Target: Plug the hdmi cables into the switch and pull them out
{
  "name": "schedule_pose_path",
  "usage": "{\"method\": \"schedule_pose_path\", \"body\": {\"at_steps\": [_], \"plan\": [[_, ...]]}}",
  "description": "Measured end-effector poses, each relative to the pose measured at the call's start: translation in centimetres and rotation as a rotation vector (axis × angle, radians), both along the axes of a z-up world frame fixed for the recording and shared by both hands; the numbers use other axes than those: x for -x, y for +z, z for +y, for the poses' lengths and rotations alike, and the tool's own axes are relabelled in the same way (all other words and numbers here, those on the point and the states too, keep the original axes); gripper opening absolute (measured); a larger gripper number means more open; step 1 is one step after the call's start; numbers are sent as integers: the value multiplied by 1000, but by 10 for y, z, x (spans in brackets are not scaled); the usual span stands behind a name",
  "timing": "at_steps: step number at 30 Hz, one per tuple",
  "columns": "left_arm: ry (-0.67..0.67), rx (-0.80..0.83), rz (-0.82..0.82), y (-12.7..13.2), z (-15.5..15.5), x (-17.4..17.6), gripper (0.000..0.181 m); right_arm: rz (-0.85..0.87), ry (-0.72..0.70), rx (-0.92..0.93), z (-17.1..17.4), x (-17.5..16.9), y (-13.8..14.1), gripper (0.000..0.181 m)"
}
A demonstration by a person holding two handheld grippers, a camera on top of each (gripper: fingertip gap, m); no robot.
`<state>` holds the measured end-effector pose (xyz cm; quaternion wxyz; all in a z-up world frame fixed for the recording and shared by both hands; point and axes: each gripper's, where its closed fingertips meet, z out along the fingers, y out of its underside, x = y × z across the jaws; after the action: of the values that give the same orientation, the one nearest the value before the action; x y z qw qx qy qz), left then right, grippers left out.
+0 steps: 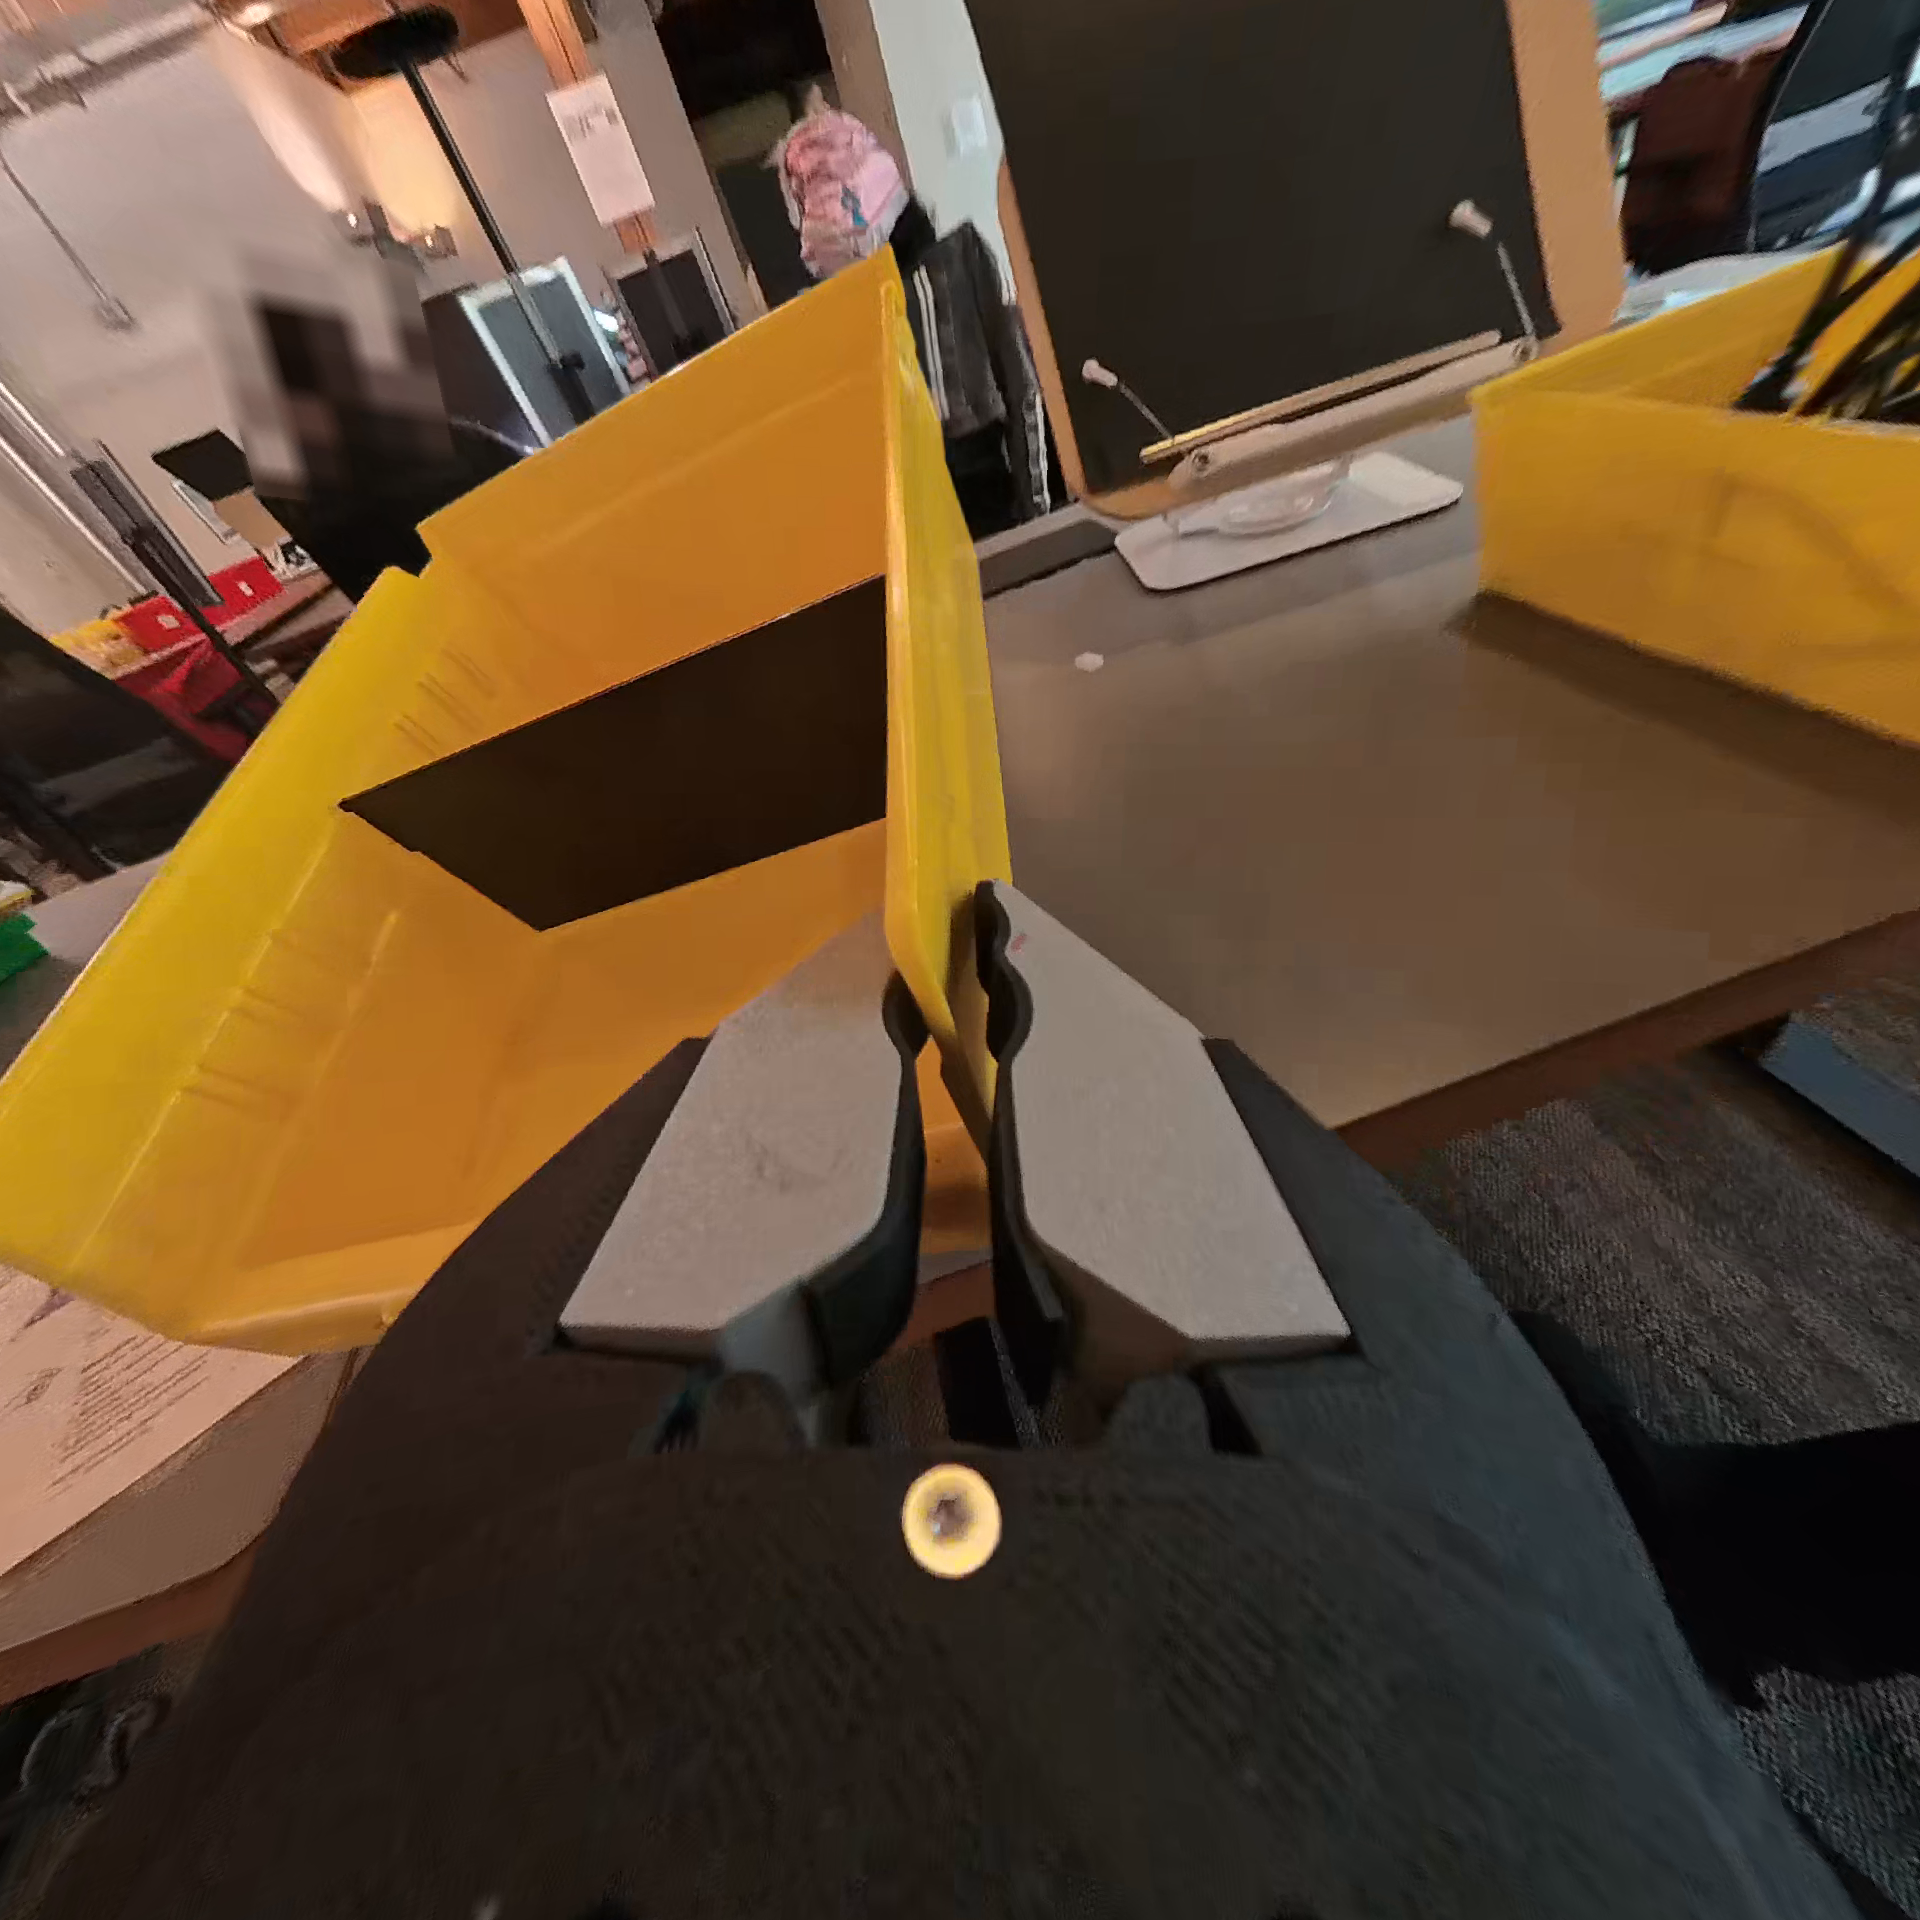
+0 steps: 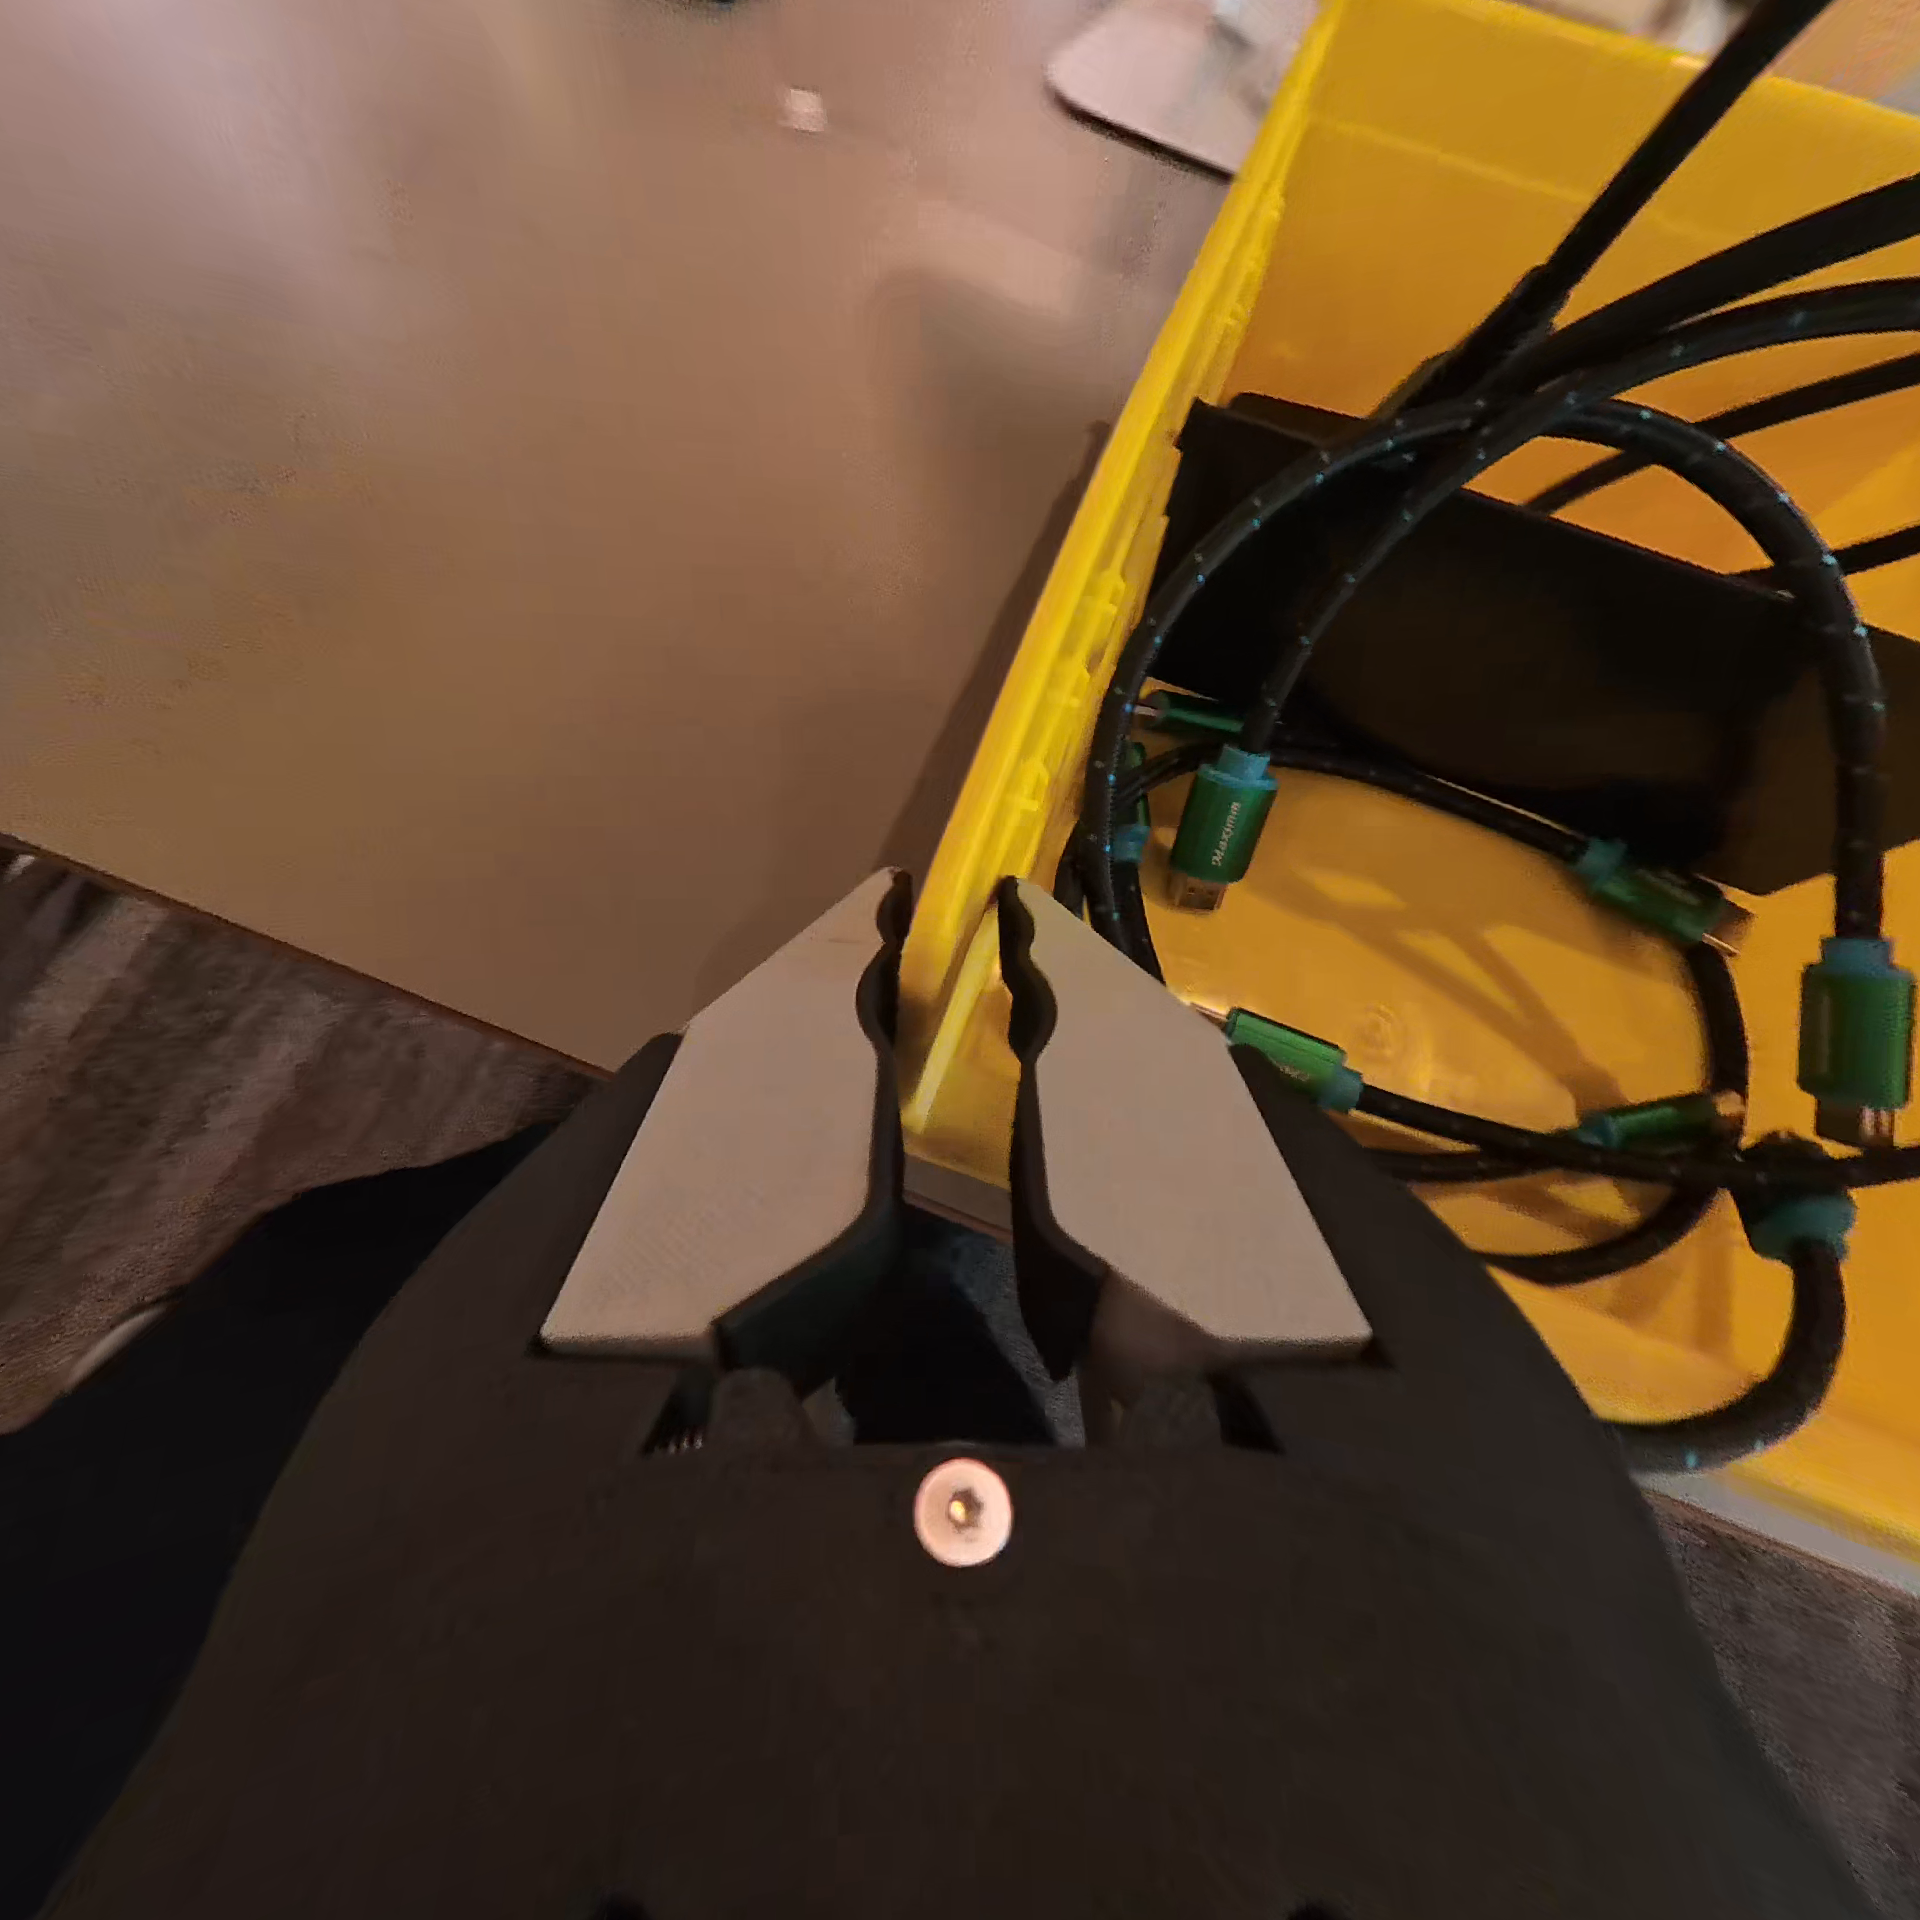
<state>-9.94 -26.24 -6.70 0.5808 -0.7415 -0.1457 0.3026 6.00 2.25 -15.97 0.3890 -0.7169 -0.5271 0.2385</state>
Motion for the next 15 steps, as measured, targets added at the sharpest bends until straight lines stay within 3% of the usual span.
{"method": "schedule_pose_path", "body": {"at_steps": [9, 12, 15], "plan": [[49, -1, 3, -1, -64, -7, 3, 34, 214, 133, -149, 126, 4, 24], [59, 10, 13, 3, -78, -8, 3, 149, 234, 217, -180, 130, 30, 31], [30, 47, 60, 10, -80, -17, 3, 275, 308, 164, -190, 101, 61, 46]]}}
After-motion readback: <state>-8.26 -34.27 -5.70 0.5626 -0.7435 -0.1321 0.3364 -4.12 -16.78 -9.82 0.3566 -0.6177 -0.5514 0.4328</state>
